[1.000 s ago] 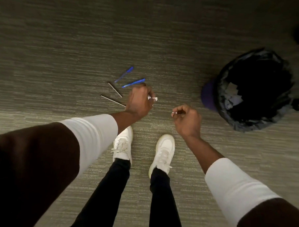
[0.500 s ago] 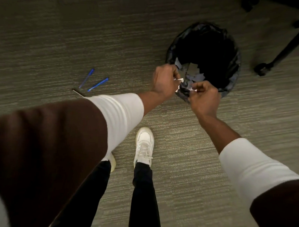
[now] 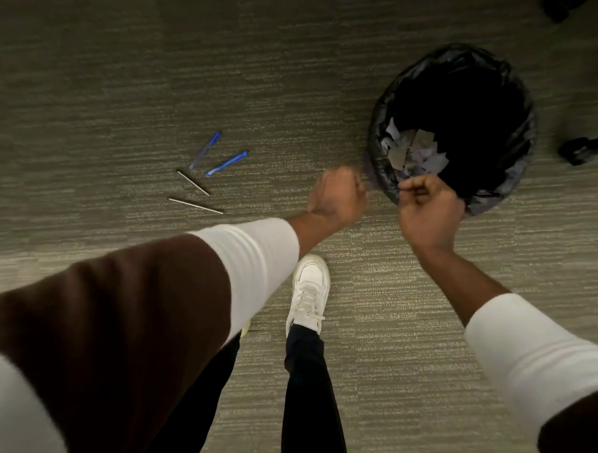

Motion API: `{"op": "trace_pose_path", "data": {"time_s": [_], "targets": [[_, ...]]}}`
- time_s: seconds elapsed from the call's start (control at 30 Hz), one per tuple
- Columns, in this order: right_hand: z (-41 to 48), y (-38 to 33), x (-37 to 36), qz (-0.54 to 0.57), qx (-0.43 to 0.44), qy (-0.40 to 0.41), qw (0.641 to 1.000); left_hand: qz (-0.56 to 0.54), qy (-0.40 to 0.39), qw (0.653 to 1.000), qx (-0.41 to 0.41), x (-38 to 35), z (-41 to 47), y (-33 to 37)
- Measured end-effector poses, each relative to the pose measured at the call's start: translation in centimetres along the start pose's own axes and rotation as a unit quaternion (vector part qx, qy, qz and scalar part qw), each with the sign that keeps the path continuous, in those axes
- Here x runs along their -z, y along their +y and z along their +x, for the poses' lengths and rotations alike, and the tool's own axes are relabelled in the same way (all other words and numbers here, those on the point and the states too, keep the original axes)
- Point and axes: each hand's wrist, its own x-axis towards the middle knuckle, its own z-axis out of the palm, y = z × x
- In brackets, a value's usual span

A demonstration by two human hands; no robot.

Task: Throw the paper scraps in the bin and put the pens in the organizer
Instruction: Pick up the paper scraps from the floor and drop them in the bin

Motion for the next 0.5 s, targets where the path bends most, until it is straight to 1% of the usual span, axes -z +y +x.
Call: {"op": "trace_pose_path", "data": {"time_s": [0.07, 0.23, 0.4, 0.5], "targets": [[-1.2, -1.0, -2.0, -0.017, 0.032, -0.041, 0.998, 0.011, -0.029, 0.999, 0.028, 0.5, -0.7, -3.5], [-3.1, -3.5, -7.8, -0.052, 0.079, -0.137, 0.986, 0.038, -0.059, 0.994, 0.079, 2.5, -1.5, -12.7], [-3.4, -5.8, -13.3, -0.110, 0.118, -0.222, 0.962, 0.058, -0.087, 0.986, 0.133, 5.8, -1.8, -20.9], [-3.2, -7.3, -16.4, -0.144, 0.149, -0.256, 0.944, 0.083, -0.087, 0.983, 0.137, 7.9, -2.0, -24.6]]}}
